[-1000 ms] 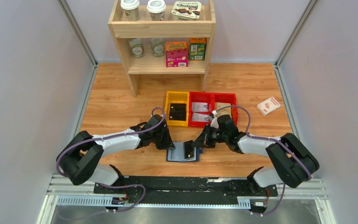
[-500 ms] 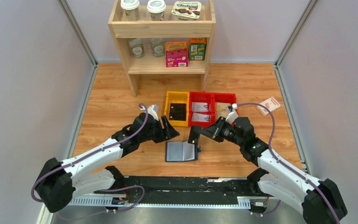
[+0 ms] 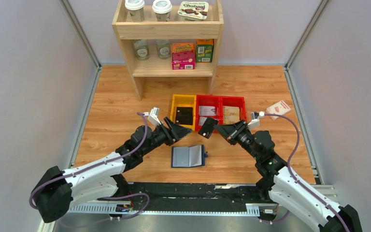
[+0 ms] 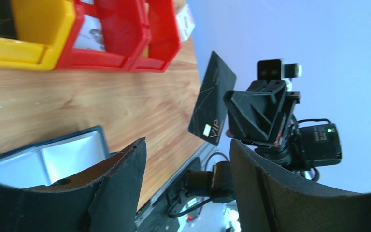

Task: Take the credit cards out of the card holder
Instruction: Place the credit card in the storage box.

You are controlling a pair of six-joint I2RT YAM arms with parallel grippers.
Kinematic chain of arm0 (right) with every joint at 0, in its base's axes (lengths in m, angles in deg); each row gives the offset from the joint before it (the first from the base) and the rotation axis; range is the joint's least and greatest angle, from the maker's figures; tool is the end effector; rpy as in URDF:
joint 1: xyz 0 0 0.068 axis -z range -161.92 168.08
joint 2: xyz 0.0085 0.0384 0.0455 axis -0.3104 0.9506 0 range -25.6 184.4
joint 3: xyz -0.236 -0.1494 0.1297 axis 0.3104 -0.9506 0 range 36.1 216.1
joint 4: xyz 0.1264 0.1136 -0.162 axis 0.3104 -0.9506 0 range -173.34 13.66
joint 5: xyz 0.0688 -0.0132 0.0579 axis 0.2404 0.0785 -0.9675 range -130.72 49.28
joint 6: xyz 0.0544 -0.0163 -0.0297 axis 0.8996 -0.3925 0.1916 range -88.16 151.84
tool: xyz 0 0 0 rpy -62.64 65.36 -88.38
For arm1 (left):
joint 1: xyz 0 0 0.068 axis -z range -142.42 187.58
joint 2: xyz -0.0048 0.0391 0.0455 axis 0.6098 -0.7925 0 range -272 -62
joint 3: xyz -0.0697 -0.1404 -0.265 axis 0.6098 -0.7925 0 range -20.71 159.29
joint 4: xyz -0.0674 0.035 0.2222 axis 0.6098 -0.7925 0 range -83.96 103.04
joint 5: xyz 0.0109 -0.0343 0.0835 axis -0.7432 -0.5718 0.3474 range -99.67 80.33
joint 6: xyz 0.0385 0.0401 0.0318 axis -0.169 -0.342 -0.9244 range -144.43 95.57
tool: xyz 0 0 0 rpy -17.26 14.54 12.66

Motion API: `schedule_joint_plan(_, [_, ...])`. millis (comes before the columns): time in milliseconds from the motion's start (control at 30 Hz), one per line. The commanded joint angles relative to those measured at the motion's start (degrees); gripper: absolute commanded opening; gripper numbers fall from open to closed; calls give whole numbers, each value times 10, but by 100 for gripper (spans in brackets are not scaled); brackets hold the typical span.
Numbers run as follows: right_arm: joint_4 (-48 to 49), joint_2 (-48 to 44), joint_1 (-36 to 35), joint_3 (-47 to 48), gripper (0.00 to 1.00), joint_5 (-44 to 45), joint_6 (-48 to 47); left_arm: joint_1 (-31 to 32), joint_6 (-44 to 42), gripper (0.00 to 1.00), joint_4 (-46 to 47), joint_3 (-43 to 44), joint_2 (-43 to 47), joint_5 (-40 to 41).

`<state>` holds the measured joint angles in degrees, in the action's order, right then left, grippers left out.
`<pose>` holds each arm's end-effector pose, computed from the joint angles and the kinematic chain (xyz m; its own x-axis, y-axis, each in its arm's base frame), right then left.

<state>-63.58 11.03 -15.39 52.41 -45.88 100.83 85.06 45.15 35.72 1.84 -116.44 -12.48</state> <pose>0.1019 0.0727 0.2575 -0.6216 0.7036 -0.3444 -0.1213 0.3479 0.9297 0.1219 -0.1363 0.2745 -0.7583 -0.5581 -0.3369 0.1668 0.3336 -0.9278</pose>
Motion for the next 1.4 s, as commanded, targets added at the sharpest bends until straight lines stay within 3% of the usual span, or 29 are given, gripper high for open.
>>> schedule_joint_plan(0, [53,-7,-18,-7,0,44,25,23,28,71,127,11,-41,22])
schedule_joint_plan(300, [76,1,-35,-4,0,72,28,52,52,68,185,22,-103,50])
schedule_joint_plan(567, [104,16,-41,-9,0,69,34,59,74,57,242,33,-152,44])
schedule_joint_plan(667, [108,16,-44,-12,0,70,33,60,86,46,283,28,-167,47])
schedule_joint_plan(800, [109,17,-46,-16,0,70,32,60,86,23,330,14,-180,62])
schedule_joint_plan(900, [107,20,-46,-16,0,62,22,59,87,0,342,5,-181,76])
schedule_joint_plan(933, [101,20,-46,-16,0,61,17,60,86,0,342,-3,-177,78])
schedule_joint_plan(967, [94,22,-46,-13,5,61,9,59,80,0,340,-11,-175,82])
schedule_joint_plan(1100, [31,20,-45,8,46,26,-35,24,56,0,242,-21,-138,35])
schedule_joint_plan(1200, [-16,14,-45,26,62,17,-83,-28,-6,0,138,-11,-87,-20])
schedule_joint_plan(1367, [-83,21,-45,63,82,-2,-191,-99,-203,0,-176,99,-36,-95])
